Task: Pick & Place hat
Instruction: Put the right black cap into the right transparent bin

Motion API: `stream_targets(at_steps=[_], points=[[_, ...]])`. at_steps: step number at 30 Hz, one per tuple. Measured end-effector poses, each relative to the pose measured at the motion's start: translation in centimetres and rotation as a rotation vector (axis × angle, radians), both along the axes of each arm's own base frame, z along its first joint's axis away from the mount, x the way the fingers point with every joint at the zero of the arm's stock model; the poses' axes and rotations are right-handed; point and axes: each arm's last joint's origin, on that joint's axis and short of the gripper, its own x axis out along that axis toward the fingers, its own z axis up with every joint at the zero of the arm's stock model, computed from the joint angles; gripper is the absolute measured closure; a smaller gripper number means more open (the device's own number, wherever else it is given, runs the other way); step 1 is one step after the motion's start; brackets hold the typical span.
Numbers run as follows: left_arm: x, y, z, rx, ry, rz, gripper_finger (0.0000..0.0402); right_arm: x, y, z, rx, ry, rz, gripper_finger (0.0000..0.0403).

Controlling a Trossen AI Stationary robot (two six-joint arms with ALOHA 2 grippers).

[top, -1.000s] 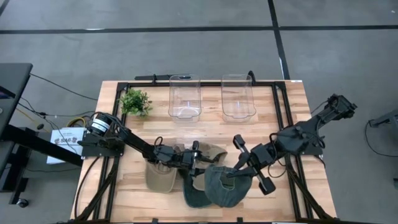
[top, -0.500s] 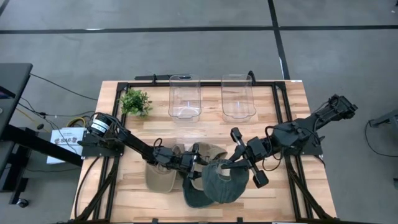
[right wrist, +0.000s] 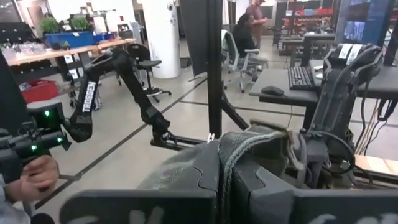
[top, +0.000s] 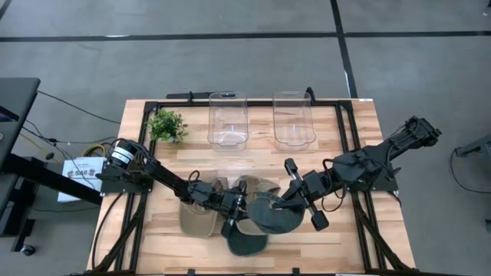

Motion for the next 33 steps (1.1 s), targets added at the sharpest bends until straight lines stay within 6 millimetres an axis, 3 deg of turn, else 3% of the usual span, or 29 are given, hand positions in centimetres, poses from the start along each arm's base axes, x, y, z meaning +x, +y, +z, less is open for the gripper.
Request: stream_targets(at_steps=[6,17,30,33], points=[[0.0,-0.2,-0.3,0.047,0.018,-0.075,0.0389,0.0,-0.1,0.0,-0.023,-0.009,-0.047,0.0380],[0.0,-0.4,-1.3,0.107,0.097,-0.128,0.0389,-0.3,-0.5,-0.3,-0.051,0.033,-0.055,0.0252],[0.0,-0.4,-1.8,0.125,0.147,-0.131,0.0389,-5.1,-1.4,0.8,-0.101,0.118,0.026,0.0199],[0.0,-0.4,-1.9,0.128,0.155,-0.131,0.0389,-5.9,-1.8,1.4,-0.095,0.091,-0.074,0.0202]])
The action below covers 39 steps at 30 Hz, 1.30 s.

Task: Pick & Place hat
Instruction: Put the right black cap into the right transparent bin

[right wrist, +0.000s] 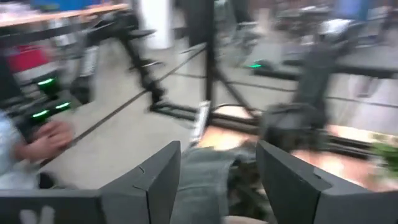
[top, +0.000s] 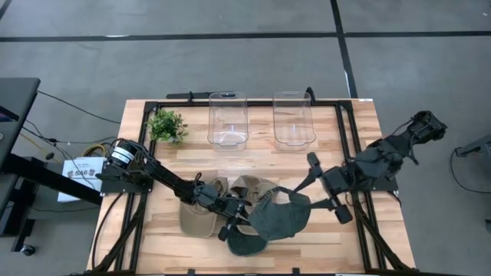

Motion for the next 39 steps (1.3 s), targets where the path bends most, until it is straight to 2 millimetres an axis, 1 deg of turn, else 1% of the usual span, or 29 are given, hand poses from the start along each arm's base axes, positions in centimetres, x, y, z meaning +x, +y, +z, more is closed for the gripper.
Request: stream_targets(at_steps=[2,4,7,9,11,12,16,18,22,27,30,35,39], points=[[0.0,0.0,0.0,-0.001,-0.001,0.000,0.0389,-0.3,-0.4,0.2,-0.028,-0.027,-0.168,0.0212],[0.0,0.0,0.0,-0.001,-0.001,0.000,0.0389,-0.3,-0.8,0.3,-0.080,-0.052,-0.373,0.0230],[0.0,0.0,0.0,-0.004,0.000,0.000,0.0389,0.0,-1.3,0.0,-0.167,-0.065,-0.625,0.0277],[0.0,0.0,0.0,-0.005,-0.002,0.006,0.0389,0.4,-1.2,-0.4,-0.219,-0.055,-0.692,0.0325],[0.0,0.1,0.1,-0.005,-0.004,0.016,0.0389,0.9,-0.8,-0.9,-0.245,-0.043,-0.702,0.0377],[0.0,0.1,0.1,-0.006,-0.005,0.018,0.0389,1.2,-0.6,-1.1,-0.256,-0.036,-0.702,0.0389],[0.0,0.2,0.6,-0.019,-0.009,0.022,0.0389,2.4,0.5,-2.3,-0.297,-0.012,-0.703,0.0391],[-0.1,0.2,0.7,-0.033,-0.013,0.023,0.0388,3.0,1.0,-2.9,-0.334,-0.007,-0.752,0.0399],[-0.1,0.1,0.9,-0.035,-0.014,0.020,0.0388,4.5,1.9,-4.5,-0.437,0.010,-0.871,0.0400],[-0.2,0.1,1.1,-0.036,-0.017,0.039,0.0388,6.6,3.4,-7.3,-0.517,0.057,-0.877,0.0401],[-0.2,0.1,1.1,-0.036,-0.017,0.059,0.0388,7.6,4.9,-9.3,-0.574,0.086,-0.836,0.0402],[-0.2,0.1,1.1,-0.035,-0.017,0.059,0.0388,7.9,7.2,-11.5,-0.622,0.116,-0.748,0.0402],[-0.2,0.1,1.1,-0.035,-0.017,0.058,0.0387,7.1,8.3,-11.9,-0.613,0.129,-0.680,0.0402]])
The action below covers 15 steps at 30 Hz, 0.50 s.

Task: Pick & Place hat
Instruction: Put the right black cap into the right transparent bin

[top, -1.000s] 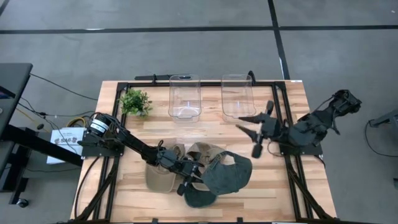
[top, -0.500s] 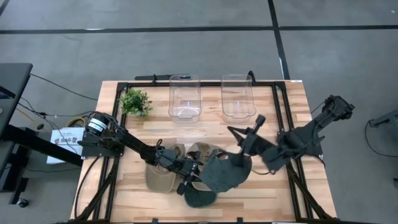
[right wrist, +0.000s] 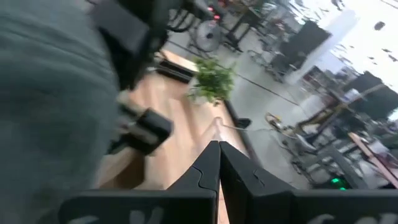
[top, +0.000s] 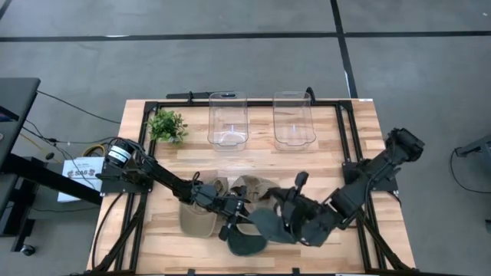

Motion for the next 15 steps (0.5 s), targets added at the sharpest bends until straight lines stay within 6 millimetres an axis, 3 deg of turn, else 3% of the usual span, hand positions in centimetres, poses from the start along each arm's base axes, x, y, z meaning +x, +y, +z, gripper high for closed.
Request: stream_targets(at_steps=[6,15], points=[[0.0,0.0,0.0,0.000,-0.001,0.000,0.0387,-2.1,0.2,1.5,0.048,-0.022,0.037,0.0403],[0.0,0.0,0.0,-0.004,0.000,0.003,0.0387,-3.0,-2.1,4.3,0.126,-0.104,0.002,0.0403]])
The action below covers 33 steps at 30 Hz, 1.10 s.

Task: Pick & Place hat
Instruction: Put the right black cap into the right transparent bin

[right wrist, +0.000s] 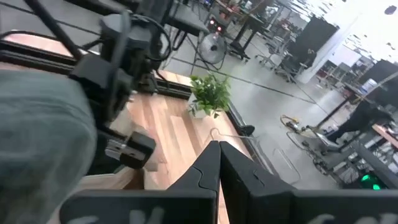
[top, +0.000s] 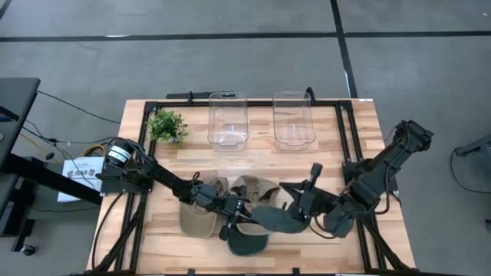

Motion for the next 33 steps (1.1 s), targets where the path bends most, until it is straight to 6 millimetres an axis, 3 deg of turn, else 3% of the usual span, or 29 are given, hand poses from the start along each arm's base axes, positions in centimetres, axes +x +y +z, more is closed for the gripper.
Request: stream_targets(at_steps=[4,14,29,33], points=[[0.0,0.0,0.0,0.000,0.000,0.000,0.0387,1.2,-0.6,-0.7,0.033,0.041,0.019,0.0403],[0.0,0.0,-0.1,0.003,0.008,0.000,0.0387,4.7,-0.2,-4.9,0.065,0.211,0.083,0.0403],[0.0,0.0,0.0,-0.001,-0.001,0.000,0.0387,3.0,-1.1,-3.0,0.067,0.196,0.088,0.0401],[0.0,0.0,0.0,0.000,0.000,0.000,0.0387,3.0,-1.3,-3.1,0.052,0.213,0.085,0.0373]])
